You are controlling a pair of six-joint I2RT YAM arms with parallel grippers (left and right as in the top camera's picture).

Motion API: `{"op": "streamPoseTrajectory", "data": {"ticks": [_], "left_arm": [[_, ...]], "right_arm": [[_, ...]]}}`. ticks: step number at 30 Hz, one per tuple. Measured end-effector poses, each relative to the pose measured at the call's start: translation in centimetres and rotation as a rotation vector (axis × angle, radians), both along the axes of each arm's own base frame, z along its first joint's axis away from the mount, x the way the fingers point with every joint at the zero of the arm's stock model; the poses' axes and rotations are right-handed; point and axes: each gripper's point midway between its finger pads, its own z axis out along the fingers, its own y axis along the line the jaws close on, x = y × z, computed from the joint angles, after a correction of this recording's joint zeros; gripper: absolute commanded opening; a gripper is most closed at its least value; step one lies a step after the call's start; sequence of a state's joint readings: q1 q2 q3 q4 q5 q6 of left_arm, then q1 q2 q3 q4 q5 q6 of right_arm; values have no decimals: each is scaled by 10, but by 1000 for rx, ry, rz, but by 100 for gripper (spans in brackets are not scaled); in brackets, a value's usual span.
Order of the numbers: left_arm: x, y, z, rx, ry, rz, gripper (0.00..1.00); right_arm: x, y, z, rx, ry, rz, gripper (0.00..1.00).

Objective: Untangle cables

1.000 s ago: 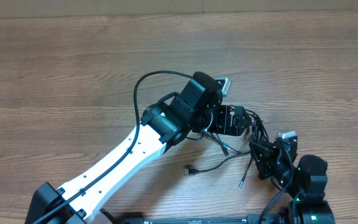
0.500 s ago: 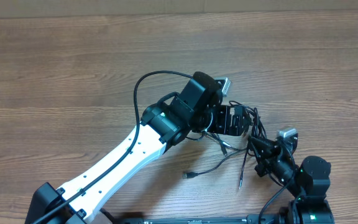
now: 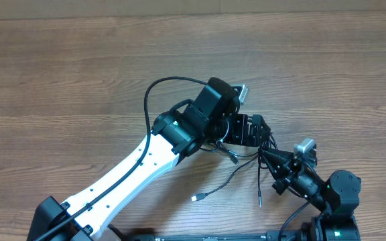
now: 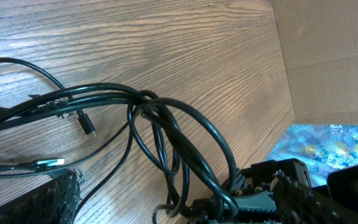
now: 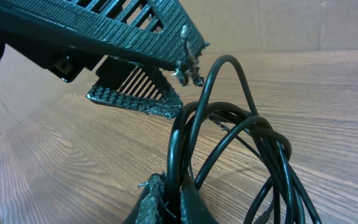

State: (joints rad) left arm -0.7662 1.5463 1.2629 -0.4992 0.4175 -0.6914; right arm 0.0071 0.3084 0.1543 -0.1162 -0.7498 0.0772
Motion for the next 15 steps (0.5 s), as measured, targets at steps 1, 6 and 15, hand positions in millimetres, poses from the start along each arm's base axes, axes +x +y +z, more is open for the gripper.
{"op": "streamPoseTrajectory", "data": {"ticks": [1,6,15], "left_arm": [[0,0,0,0,0,0,100],[0,0,0,1,1,0,100],[13,6,-2,34,-48,59,99]], "right_arm": [[0,0,0,-1,-1,4,4],[-1,1,-1,-11,-6,8,4],[-1,1,-1,-21,-16,11,4]]}}
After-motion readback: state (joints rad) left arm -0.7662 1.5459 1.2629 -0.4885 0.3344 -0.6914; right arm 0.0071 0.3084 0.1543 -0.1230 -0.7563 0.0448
